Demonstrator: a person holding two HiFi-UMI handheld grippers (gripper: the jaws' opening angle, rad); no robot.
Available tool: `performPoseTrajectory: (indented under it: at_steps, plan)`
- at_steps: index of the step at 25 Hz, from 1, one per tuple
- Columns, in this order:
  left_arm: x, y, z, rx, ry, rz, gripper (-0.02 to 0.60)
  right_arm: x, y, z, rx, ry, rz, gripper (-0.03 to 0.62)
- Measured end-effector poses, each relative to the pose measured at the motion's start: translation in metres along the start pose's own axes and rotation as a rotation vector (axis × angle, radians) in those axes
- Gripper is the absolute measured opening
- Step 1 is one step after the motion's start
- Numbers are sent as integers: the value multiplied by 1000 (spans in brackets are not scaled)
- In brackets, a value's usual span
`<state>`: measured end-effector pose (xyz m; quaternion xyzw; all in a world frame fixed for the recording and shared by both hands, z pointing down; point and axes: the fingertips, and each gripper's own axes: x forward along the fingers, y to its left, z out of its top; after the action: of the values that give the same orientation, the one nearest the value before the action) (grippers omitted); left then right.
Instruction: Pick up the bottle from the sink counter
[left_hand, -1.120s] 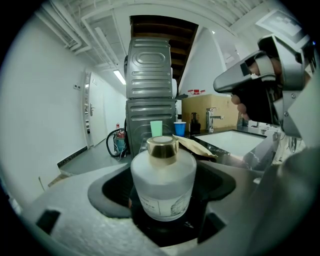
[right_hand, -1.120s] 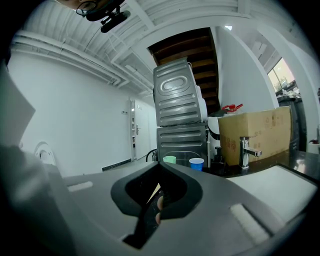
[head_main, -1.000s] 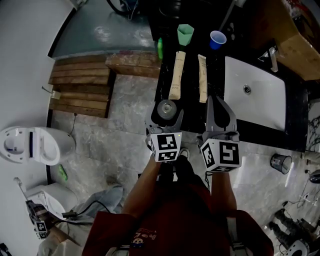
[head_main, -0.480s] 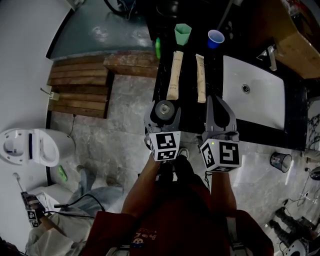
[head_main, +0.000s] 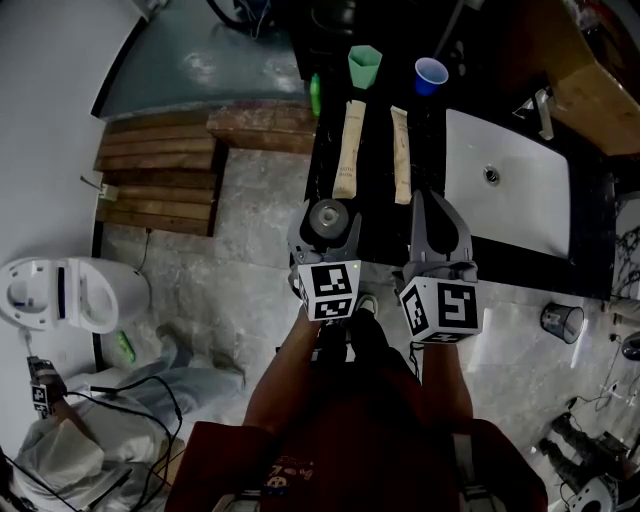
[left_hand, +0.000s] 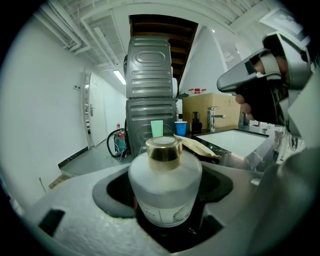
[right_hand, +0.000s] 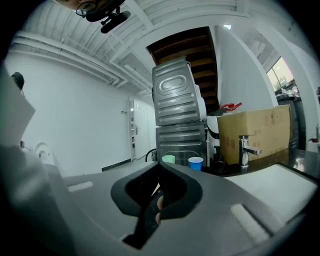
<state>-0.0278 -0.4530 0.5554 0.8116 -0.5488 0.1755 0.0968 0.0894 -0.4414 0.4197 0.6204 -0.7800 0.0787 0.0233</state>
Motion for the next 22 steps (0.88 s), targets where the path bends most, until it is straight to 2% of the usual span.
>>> performPoseTrajectory:
  at_steps: [16,22]
  plan:
    - [-3,-4,6,15,-12,1,337,-8,-2,5,-1,-7,-14,2]
    - [-8,-4,21,29,-55,-2,337,-11,-2,9,-9,-18,-7,2]
